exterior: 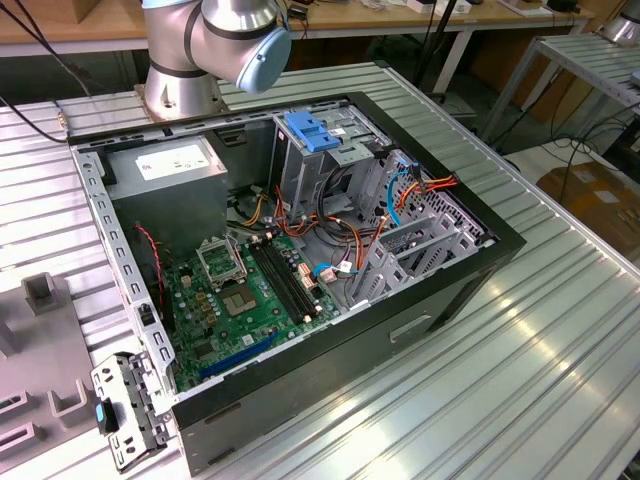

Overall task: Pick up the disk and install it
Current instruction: 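Pick up the disk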

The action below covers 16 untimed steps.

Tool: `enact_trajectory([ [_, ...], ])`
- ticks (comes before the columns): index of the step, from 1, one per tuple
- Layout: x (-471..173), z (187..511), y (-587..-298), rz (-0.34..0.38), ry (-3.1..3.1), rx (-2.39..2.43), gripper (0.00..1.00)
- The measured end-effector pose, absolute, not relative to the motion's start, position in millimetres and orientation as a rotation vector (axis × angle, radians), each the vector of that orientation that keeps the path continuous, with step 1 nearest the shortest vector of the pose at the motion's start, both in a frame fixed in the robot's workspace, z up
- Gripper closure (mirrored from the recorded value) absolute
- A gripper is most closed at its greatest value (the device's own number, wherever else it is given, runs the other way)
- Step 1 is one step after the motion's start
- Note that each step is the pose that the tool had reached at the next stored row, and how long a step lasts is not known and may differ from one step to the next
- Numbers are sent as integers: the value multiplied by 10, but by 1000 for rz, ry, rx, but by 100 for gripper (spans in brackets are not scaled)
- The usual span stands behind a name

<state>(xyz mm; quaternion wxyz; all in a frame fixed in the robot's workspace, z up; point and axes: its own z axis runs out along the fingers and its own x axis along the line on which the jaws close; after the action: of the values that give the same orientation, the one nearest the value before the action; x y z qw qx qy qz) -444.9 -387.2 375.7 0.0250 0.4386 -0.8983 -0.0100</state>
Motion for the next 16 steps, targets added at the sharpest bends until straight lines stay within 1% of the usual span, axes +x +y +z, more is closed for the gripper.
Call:
enact_trajectory([
  [12, -4449, 3750, -3871, -26, -2684, 1531, 89],
  [16, -4455, 3733, -3872, -5, -2677, 1564, 89],
])
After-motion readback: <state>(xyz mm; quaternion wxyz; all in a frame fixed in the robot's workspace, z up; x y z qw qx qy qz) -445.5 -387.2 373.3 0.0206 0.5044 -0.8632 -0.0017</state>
